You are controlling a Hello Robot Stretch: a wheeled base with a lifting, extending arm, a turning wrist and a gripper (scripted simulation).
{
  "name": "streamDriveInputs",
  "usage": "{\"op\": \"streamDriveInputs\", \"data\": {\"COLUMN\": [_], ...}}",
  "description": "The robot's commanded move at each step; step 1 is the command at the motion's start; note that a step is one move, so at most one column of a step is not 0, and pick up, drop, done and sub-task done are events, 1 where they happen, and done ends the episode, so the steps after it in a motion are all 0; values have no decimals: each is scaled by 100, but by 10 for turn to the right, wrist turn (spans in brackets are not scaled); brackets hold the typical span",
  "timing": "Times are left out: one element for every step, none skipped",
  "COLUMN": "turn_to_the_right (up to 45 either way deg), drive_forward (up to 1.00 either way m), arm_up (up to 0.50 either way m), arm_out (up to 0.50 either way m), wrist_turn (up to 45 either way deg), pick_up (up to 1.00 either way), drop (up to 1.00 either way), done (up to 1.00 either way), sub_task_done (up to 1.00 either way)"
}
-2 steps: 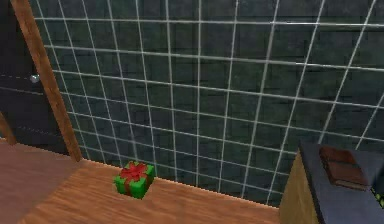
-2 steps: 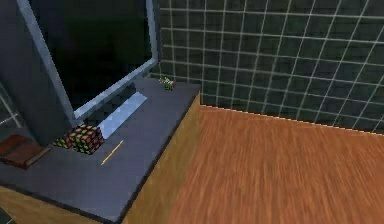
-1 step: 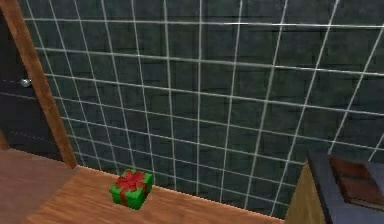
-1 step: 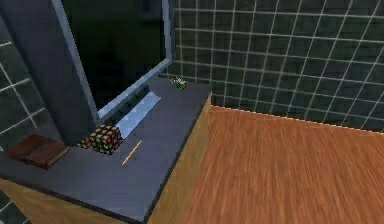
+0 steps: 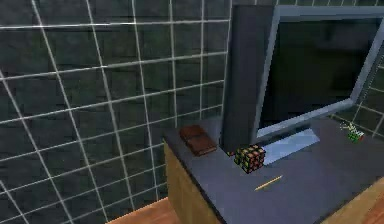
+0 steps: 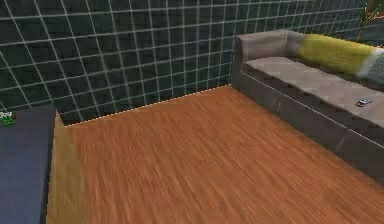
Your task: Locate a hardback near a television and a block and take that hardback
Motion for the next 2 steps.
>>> {"op": "streamDriveInputs", "data": {"turn_to_the_right": [-450,-60], "drive_forward": [0,0], "arm_up": [0,0], "arm_out": [0,0], "wrist_turn": [0,0], "pick_up": [0,0], "drop": [0,0], "done": [0,0], "sub_task_done": [0,0]}}
